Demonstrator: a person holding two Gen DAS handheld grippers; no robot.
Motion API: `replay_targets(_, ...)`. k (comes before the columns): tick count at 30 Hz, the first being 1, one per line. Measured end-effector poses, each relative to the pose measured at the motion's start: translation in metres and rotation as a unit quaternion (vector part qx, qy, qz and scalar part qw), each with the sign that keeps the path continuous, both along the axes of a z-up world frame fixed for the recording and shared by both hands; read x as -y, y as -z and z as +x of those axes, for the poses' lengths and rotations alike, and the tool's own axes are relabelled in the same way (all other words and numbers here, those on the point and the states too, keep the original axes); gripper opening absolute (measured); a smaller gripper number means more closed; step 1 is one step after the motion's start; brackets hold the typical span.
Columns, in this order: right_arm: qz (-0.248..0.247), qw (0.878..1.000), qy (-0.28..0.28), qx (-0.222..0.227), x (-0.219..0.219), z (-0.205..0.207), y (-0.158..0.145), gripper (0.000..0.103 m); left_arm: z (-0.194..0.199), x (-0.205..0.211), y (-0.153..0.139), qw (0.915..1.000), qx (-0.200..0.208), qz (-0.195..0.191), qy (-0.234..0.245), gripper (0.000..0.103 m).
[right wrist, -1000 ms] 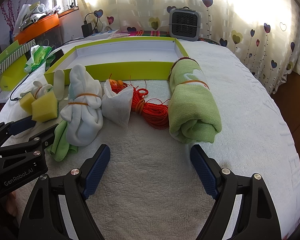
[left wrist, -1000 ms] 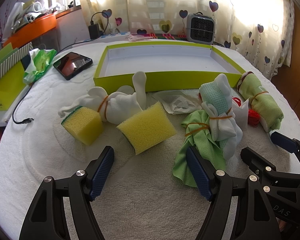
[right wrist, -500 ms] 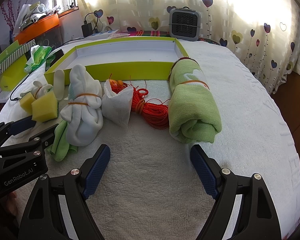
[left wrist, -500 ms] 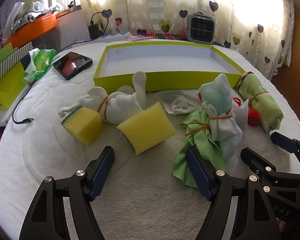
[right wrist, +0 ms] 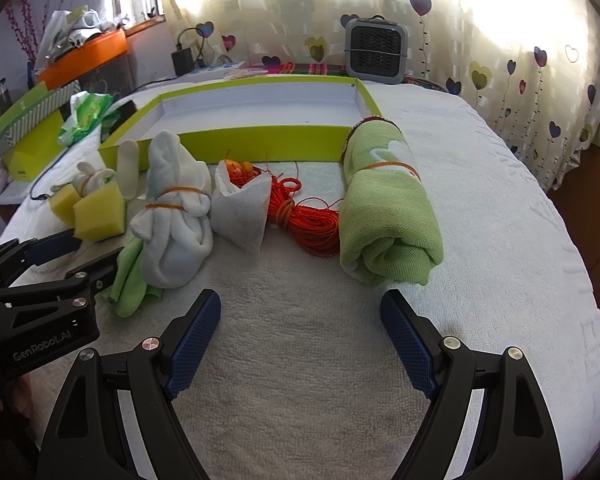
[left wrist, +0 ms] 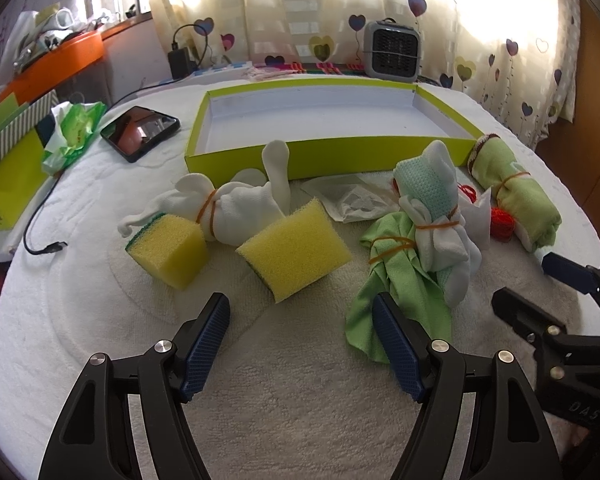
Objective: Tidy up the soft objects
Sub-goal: 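Grasp the yellow sponge with the left gripper while the right gripper grasps the rolled green towel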
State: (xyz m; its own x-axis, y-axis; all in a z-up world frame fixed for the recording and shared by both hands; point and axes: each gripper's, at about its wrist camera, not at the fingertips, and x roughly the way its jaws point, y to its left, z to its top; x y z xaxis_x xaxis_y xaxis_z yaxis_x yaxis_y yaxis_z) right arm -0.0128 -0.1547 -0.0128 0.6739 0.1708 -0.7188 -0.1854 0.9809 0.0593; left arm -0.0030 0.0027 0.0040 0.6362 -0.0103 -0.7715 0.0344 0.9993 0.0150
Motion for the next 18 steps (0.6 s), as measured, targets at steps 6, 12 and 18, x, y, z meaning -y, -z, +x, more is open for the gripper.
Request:
replay_targets(6,0.029,0.998,-0.018,0.051,0.017,-0.018,-0.023,0.083,-0.010,-0.023,-0.010,0.9994,-0.003,-0.036,-0.002,0.071)
replay_targets(12,0.033,0.996,-0.002,0.084,0.034,-0.011,-0.043,0.083,-0.019,-0.056,-0.038,0.9969,0.040,-0.061,-0.028,0.071)
replay_targets(18,0.031,0.996,0.025,0.080,0.047,0.010,-0.051,0.083,-0.002,-0.084,-0.037,0.9947,0.020,-0.084,-0.055,0.071)
